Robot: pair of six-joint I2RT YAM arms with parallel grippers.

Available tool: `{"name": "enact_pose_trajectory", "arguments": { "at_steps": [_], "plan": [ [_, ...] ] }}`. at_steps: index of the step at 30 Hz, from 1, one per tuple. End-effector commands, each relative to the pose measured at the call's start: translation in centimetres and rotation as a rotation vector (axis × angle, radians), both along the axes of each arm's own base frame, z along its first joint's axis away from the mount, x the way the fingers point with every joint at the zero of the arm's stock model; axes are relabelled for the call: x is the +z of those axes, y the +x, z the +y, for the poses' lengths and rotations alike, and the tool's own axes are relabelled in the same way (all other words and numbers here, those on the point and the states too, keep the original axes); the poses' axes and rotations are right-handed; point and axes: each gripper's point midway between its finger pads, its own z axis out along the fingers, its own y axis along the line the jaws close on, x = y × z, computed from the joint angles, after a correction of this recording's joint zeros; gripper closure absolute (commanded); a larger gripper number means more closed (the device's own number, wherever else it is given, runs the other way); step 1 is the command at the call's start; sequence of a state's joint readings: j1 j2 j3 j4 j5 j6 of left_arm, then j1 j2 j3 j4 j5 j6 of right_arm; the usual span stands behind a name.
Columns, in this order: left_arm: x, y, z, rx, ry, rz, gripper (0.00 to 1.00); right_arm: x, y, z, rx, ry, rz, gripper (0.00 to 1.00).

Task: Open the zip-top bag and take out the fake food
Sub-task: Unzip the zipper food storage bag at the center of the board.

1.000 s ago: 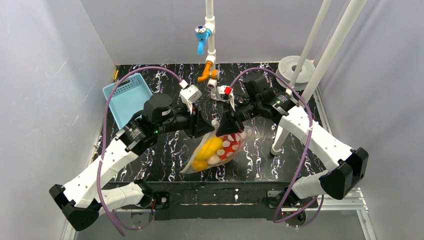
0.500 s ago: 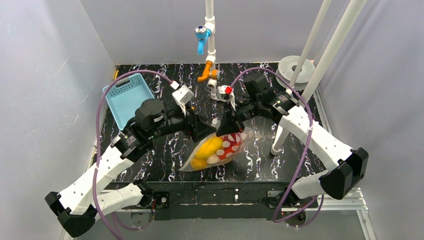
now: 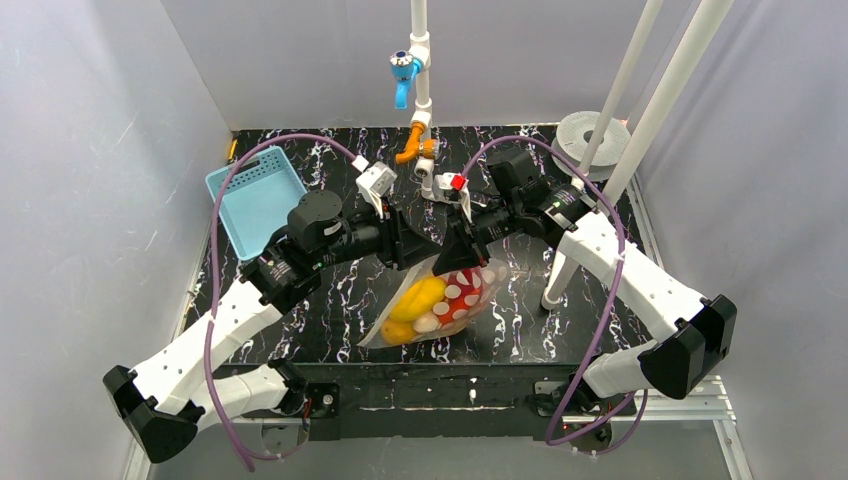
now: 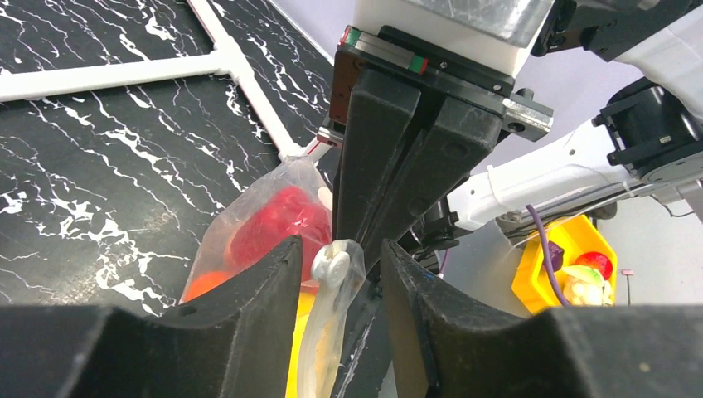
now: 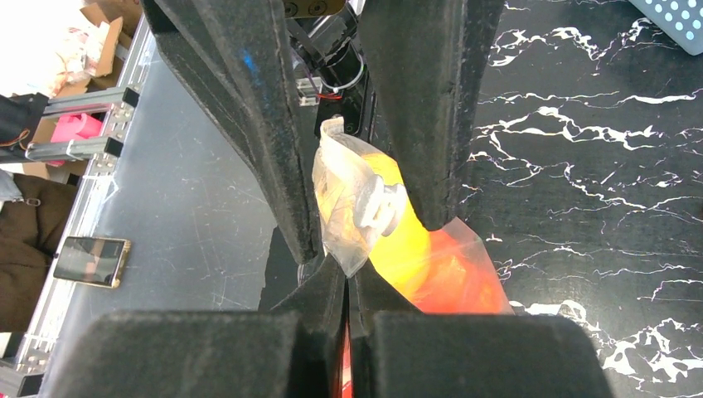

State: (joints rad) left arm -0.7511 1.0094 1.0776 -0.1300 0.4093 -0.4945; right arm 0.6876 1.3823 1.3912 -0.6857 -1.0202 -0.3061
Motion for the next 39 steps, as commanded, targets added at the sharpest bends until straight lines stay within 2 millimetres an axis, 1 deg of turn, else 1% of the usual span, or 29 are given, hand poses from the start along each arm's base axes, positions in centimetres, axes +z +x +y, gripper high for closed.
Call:
{"name": "enact_pose_trajectory", "arguments": {
  "at_steps": [1, 3, 5, 10, 19, 29, 36, 37, 39],
  "plan": [
    [1.3, -0.4, 0.2, -0.003, -0.059, -0.001, 0.63, 1.6, -1.2, -0.3, 0.044, 0.06, -0.031, 0.99],
    [1.3, -0.5, 0.3, 0.0, -0.058, 0.003, 0.64, 1.7, -1.2, -0.3, 0.043, 0.062, -0.033, 0.99],
    [1.3, -0.5, 0.5, 0.001, -0.055, 0.005, 0.68, 1.7, -1.2, -0.3, 0.043, 0.062, -0.034, 0.99],
    [1.3, -0.8, 0.9, -0.005, -0.046, 0.004, 0.71, 1.7, -1.3, -0.4, 0.043, 0.062, -0.036, 0.99],
    [1.0, -1.2, 0.6, -0.048, -0.04, 0.012, 0.74, 1.7, -1.2, -0.4, 0.044, 0.061, -0.035, 0.99],
    [0.6, -1.2, 0.6, -0.058, -0.032, 0.02, 0.74, 1.7, -1.2, -0.4, 0.045, 0.059, -0.033, 0.99],
    [0.4, -1.2, 0.3, -0.069, -0.035, 0.024, 0.83, 1.7, -1.2, -0.4, 0.045, 0.06, -0.036, 0.99],
    [0.4, -1.1, 0.3, -0.07, -0.035, 0.024, 0.85, 1.7, -1.2, -0.4, 0.045, 0.06, -0.037, 0.99],
    [0.3, -1.3, 0.2, -0.082, -0.034, 0.021, 0.94, 1.7, -1.3, -0.4, 0.047, 0.061, -0.037, 0.99]
  ]
}}
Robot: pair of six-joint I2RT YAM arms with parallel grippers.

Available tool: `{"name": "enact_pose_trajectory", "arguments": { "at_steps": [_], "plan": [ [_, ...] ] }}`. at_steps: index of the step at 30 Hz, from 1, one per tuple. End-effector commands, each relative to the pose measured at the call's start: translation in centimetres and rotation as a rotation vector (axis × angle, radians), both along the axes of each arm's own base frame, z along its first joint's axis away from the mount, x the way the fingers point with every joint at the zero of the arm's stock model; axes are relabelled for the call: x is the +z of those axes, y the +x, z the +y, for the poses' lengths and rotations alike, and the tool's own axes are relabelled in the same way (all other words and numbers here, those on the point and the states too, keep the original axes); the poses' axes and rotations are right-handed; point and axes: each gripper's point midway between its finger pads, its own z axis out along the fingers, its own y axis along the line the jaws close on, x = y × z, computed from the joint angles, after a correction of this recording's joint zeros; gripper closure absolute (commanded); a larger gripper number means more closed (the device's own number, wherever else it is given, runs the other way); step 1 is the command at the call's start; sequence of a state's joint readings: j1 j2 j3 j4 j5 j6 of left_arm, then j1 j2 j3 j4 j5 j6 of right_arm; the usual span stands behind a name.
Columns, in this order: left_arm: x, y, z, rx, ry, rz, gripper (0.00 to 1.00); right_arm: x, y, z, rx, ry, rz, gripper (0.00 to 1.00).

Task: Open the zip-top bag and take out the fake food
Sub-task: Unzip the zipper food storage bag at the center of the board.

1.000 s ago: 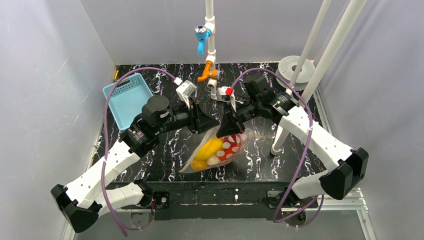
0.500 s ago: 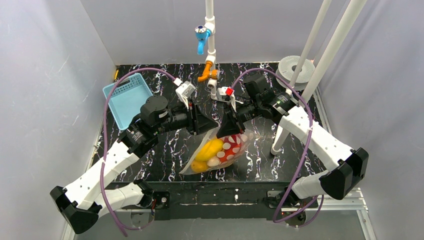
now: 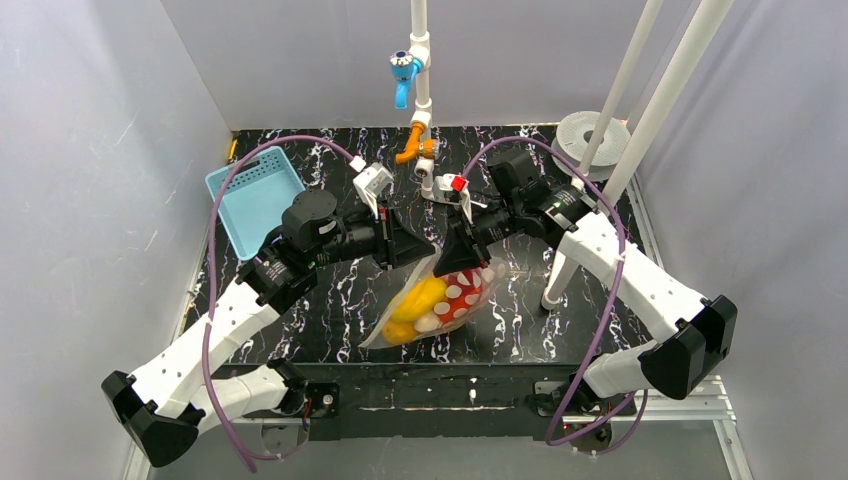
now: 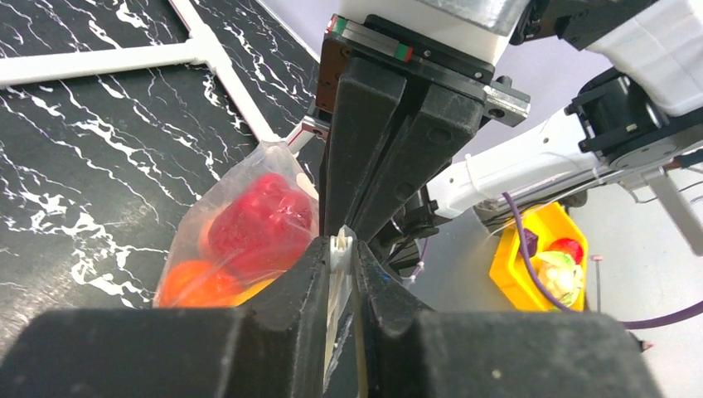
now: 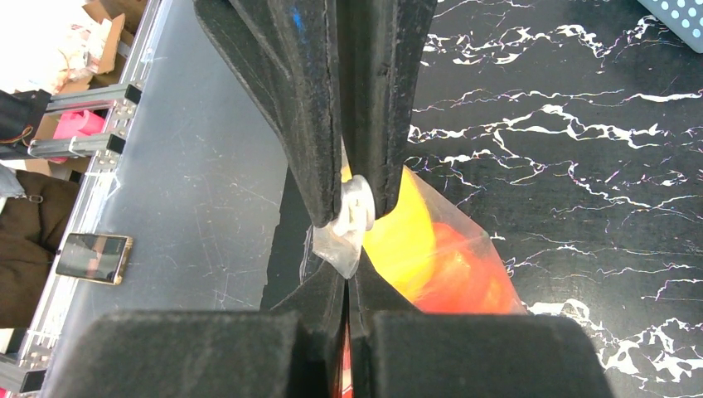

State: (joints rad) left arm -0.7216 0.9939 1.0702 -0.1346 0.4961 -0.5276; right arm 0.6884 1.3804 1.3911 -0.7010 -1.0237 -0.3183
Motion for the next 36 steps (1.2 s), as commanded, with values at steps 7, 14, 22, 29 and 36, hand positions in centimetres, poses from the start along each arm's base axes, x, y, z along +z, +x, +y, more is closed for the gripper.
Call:
{"name": "enact_pose_trajectory", "arguments": {
  "at_steps": [7, 14, 22, 29, 36],
  "plan": [
    [-0.8, -1.0, 0.5, -0.054, 0.032, -0.034, 1.0, 2.3, -1.1, -0.5, 0.039, 0.077, -0.044, 0.99],
    [-2.3, -1.8, 1.2, -0.084, 0.093, -0.048, 1.0, 2.5, -0.7, -0.8, 0.02, 0.083, -0.044, 0.99],
    [-2.4, -2.6, 1.3, -0.138, 0.097, -0.085, 1.0, 1.8, -0.2, -0.7, 0.003, 0.066, -0.04, 0.99],
    [-2.3, -2.2, 1.2, -0.155, 0.135, -0.12, 1.0, 0.4, 0.1, -0.5, -0.005, 0.041, -0.029, 0.99],
    [-3.1, -1.7, 0.9, -0.169, 0.167, -0.12, 1.0, 0.2, -0.4, -0.7, 0.02, 0.047, -0.026, 0.86]
  ]
}}
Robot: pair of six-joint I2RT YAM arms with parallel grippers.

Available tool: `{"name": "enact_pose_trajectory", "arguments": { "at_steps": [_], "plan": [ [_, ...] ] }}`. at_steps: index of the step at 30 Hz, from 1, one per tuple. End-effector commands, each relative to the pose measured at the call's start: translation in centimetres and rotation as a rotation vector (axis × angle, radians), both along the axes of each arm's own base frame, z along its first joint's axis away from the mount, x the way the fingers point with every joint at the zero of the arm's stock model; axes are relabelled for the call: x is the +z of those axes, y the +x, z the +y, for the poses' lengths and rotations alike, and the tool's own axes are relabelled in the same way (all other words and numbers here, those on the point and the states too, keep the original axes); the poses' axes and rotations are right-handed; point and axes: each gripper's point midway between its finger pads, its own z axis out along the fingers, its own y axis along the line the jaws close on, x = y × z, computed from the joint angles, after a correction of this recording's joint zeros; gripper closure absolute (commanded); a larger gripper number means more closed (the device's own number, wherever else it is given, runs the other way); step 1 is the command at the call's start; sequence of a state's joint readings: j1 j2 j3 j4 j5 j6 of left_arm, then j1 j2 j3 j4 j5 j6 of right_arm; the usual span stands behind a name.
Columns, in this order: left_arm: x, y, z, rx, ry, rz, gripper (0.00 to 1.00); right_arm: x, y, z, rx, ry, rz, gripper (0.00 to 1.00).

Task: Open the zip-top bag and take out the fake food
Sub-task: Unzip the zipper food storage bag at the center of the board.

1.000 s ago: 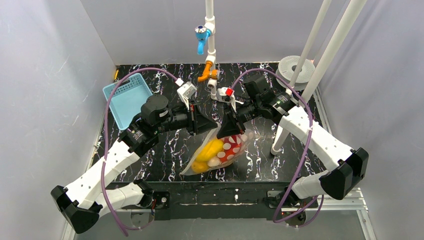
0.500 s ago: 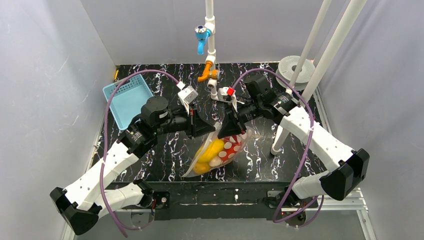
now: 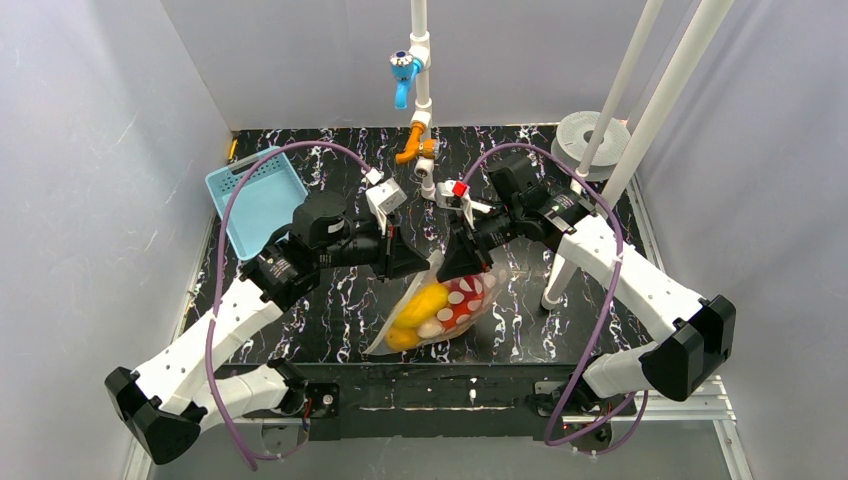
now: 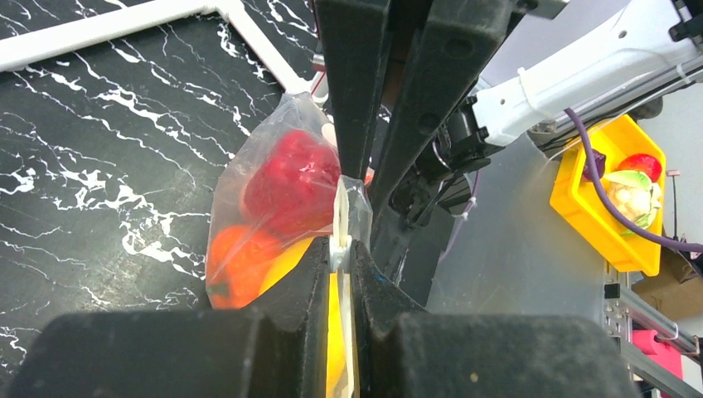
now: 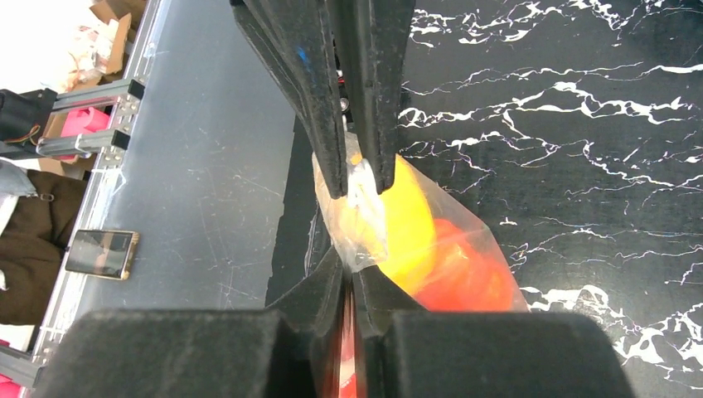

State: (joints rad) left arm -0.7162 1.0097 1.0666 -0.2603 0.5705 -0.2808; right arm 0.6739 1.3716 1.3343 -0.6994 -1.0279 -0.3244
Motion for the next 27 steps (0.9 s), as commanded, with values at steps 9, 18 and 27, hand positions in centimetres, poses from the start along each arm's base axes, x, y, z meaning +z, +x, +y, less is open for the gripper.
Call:
{"name": "enact_pose_trajectory", "arguments": {
  "at_steps": [9, 18, 27],
  "plan": [
    [0.6, -1.1, -0.1, -0.072, 0.002, -0.004, 1.0, 2.9, -1.9, -0.4, 0.105, 0.12, -0.028, 0.5],
    [2.0, -1.3, -0.1, -0.069, -0.029, -0.021, 1.0, 4.9, -2.3, -0.4, 0.109, 0.147, 0.011, 0.35],
    [2.7, -1.3, -0.1, -0.067, -0.045, -0.023, 1.0, 6.2, -1.7, 0.0, 0.067, 0.144, 0.018, 0.49]
  ]
}}
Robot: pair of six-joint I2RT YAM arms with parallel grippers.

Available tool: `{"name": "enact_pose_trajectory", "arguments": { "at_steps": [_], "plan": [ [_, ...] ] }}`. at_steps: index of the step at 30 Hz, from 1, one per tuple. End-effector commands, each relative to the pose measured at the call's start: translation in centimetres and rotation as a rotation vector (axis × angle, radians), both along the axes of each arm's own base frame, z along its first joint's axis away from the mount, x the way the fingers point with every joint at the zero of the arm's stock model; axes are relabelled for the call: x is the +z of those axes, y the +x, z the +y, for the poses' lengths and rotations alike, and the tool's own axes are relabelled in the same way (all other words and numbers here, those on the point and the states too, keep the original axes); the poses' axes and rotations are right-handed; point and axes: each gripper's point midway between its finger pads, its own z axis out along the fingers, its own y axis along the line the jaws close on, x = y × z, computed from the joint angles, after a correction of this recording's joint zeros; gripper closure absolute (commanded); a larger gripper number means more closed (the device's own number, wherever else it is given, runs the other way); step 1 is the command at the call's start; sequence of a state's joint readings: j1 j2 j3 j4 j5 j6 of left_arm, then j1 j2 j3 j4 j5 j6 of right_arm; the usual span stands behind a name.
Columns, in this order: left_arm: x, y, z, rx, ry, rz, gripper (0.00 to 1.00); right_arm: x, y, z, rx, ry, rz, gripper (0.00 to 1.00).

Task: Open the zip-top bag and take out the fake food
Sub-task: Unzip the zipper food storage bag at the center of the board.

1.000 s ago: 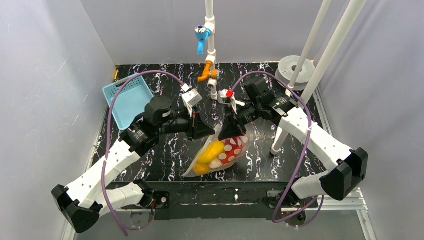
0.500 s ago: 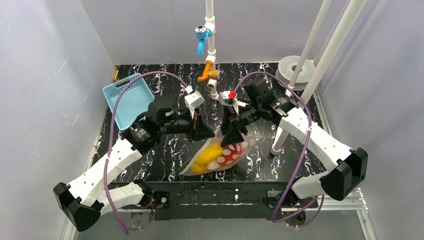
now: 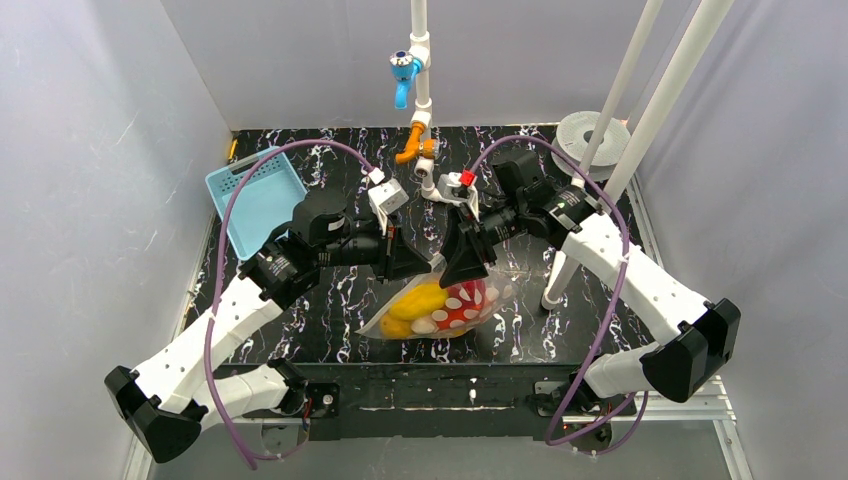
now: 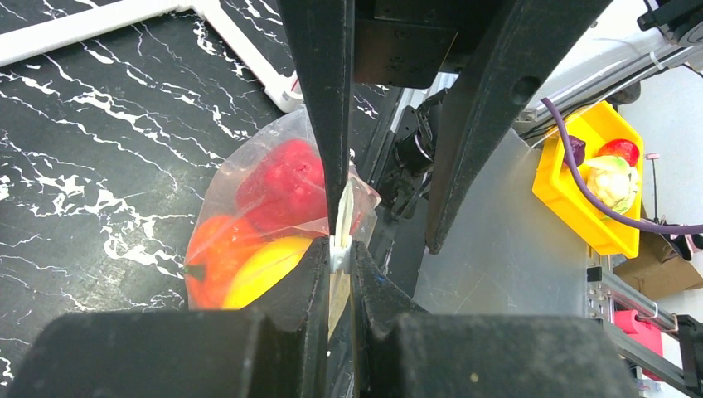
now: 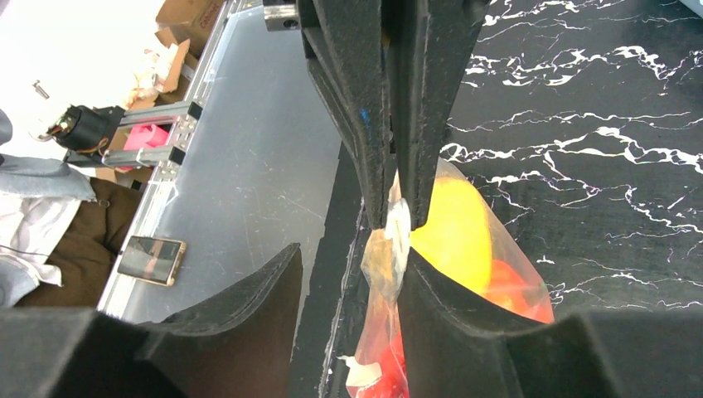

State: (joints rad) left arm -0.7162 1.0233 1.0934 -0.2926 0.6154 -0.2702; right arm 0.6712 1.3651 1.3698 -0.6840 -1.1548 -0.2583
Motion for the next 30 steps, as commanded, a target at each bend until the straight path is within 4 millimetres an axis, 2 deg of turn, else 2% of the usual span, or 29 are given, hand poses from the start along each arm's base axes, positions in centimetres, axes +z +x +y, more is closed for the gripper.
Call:
{"name": "enact_pose_trajectory", "arguments": {
  "at_steps": [1, 3, 8, 16, 30],
  "plan": [
    [2.5, -0.6, 0.0, -0.021, -0.051, -0.039, 1.0, 3.4, 0.0, 0.0, -0.009, 0.064, -0.049, 0.49],
    [2.7, -0.6, 0.0, -0.021, -0.055, -0.042, 1.0, 3.4, 0.1, 0.0, -0.016, 0.061, -0.049, 0.51],
    [3.0, -0.6, 0.2, -0.017, -0.061, -0.048, 1.0, 3.2, 0.4, 0.1, -0.036, 0.05, -0.046, 0.64],
    [2.7, -0.8, 0.4, -0.011, -0.056, -0.046, 1.0, 3.4, 0.4, 0.0, -0.041, 0.055, -0.056, 0.98],
    [1.5, -1.0, 1.1, -0.007, -0.013, -0.056, 1.0, 4.5, 1.2, -1.7, -0.093, 0.082, -0.109, 0.99]
  ]
}}
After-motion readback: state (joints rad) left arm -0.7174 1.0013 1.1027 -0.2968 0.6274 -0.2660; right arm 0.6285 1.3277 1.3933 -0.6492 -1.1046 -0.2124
